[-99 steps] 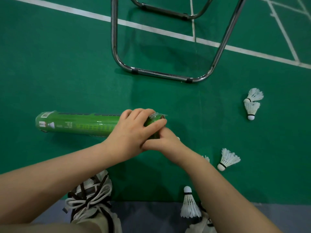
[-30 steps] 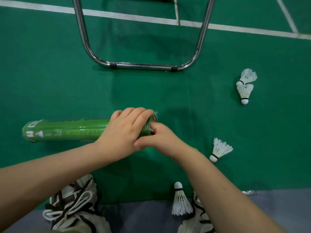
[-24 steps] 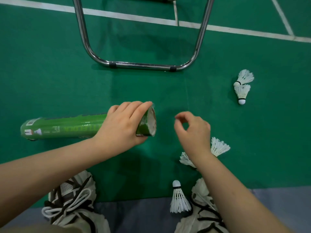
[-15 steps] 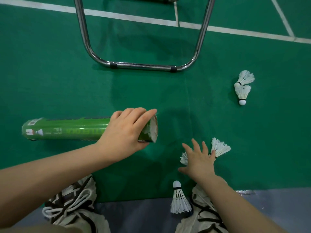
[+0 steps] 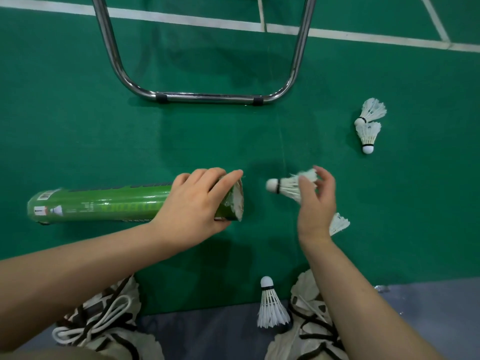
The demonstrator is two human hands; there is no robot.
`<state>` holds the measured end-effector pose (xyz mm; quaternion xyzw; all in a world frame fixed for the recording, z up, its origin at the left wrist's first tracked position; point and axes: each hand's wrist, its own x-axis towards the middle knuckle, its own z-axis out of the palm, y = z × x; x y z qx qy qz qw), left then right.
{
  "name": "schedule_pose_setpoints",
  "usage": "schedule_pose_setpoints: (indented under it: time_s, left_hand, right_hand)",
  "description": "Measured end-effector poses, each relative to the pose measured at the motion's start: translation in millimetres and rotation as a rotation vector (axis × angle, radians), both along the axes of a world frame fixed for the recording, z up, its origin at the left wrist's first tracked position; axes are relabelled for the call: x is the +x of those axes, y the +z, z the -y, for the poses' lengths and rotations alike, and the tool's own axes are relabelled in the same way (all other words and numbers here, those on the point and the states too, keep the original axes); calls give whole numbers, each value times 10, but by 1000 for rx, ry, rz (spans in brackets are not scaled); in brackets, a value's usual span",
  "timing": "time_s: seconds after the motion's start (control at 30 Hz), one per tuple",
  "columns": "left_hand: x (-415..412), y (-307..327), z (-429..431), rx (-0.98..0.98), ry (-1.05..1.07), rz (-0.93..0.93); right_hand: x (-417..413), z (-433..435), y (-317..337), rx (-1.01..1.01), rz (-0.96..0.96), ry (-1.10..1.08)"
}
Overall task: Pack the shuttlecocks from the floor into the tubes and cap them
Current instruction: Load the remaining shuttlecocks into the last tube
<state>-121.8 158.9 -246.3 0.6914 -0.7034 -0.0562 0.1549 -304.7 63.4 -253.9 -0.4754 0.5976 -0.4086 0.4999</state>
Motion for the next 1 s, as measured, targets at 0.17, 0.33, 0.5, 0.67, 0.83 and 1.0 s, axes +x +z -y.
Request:
schedule_pose_setpoints:
  time_s: [0.17,0.33,0.5,0.67,0.83,1.0]
  left_hand:
    - [-85,3,46,-2,-2,4]
    - [-103,33,54,1,-6,-10]
    - [-50,98,91,11,5,-24]
    - [-16,150,125,-23,34,-43]
    - [-8,129,98,-4,-31,-36]
    - [-66,38,-1,55,-162,8]
  right_hand:
    - [397,-256,189,-111,-1,282]
    - [483,-494,107,-133,-147,516]
    - [346,-421,132,-253,-80,324]
    - [382,-386,176,-161,-98,653]
    - [424,-290,213,164,-66,872]
    - [484,-323,126,376,-121,1108]
